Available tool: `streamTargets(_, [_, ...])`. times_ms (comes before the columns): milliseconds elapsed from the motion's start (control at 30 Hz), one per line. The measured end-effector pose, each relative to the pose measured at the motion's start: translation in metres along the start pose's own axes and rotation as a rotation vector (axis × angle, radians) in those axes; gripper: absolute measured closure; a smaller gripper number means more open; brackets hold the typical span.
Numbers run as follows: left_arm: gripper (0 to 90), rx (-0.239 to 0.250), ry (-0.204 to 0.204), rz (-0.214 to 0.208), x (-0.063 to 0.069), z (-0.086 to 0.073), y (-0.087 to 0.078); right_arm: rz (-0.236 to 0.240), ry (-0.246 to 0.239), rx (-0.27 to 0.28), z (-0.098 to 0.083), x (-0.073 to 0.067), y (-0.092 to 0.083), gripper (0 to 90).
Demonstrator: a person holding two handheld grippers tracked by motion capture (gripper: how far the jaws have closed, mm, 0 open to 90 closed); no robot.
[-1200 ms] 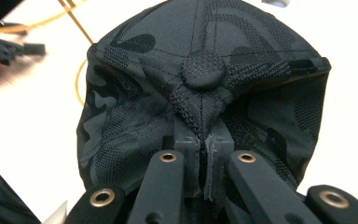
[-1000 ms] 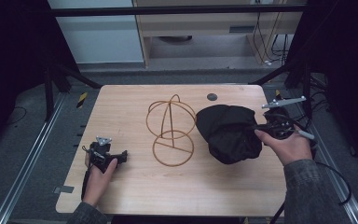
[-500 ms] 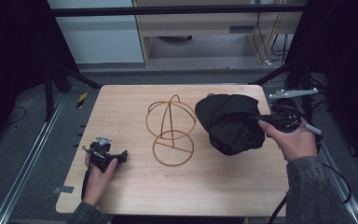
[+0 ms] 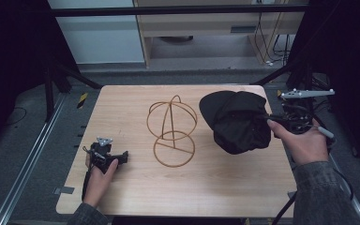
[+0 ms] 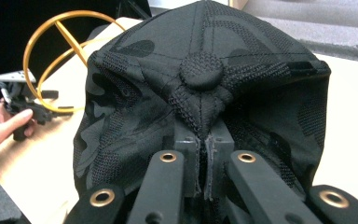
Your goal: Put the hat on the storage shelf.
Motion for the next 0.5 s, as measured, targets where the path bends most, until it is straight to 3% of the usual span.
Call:
streamTargets(400, [0.0,0.002,-0.002,0.0,0.0,0.0,0.0,0.043,-0.011,0.056,0.025,-0.02,-0.005,86.8])
streamTargets(500, [0.0,0.001,-0.001,0.0,0.0,0.0,0.0,0.06,-0.026,0.08,0.038,-0.033,-0.004,86.8])
Point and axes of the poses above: each handheld gripper's, and its own axes: y roughly forward along the jaws, z roughly out of its top, x roughly to its right, the point moved 7 cm from there along y, roughly forward along the jaws, and after that the axes turned 6 degrees about -x, right-handed, at the moved point
